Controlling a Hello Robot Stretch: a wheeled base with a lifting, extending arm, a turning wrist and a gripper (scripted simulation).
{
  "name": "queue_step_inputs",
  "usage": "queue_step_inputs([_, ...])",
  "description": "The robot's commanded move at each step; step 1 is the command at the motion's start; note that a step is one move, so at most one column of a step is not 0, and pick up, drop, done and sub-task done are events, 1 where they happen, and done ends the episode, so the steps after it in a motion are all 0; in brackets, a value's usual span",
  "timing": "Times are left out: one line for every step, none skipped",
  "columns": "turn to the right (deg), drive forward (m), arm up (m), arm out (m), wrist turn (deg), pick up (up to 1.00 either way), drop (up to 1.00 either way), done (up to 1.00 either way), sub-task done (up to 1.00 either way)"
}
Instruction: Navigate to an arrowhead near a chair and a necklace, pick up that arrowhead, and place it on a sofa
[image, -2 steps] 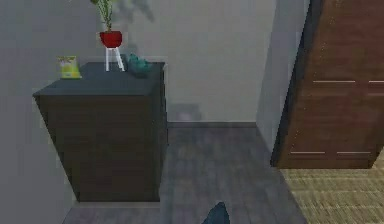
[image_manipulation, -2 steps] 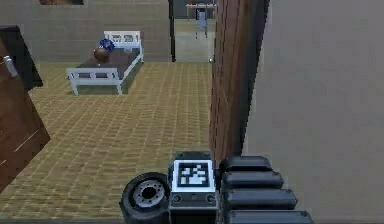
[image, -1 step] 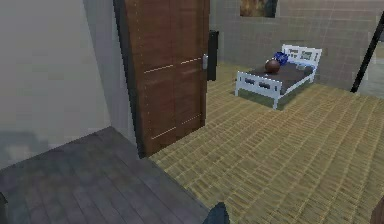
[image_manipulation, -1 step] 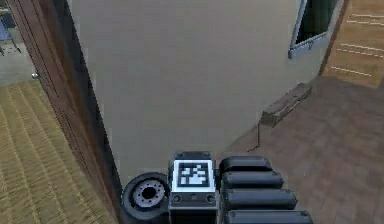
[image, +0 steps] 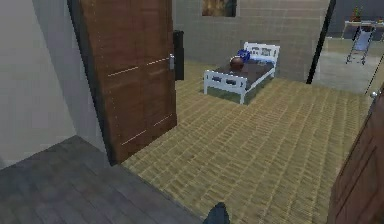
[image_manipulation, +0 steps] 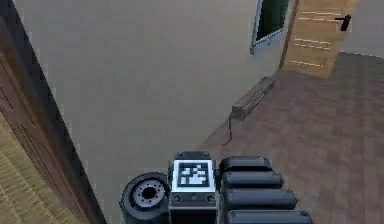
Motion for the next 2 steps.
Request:
queue_step_inputs([0.0,0.65,0.0,0.0,0.0,0.0,0.0,0.0,0.0])
queue_step_inputs([33.0,0.0,0.0,0.0,0.0,0.0,0.0,0.0,0.0])
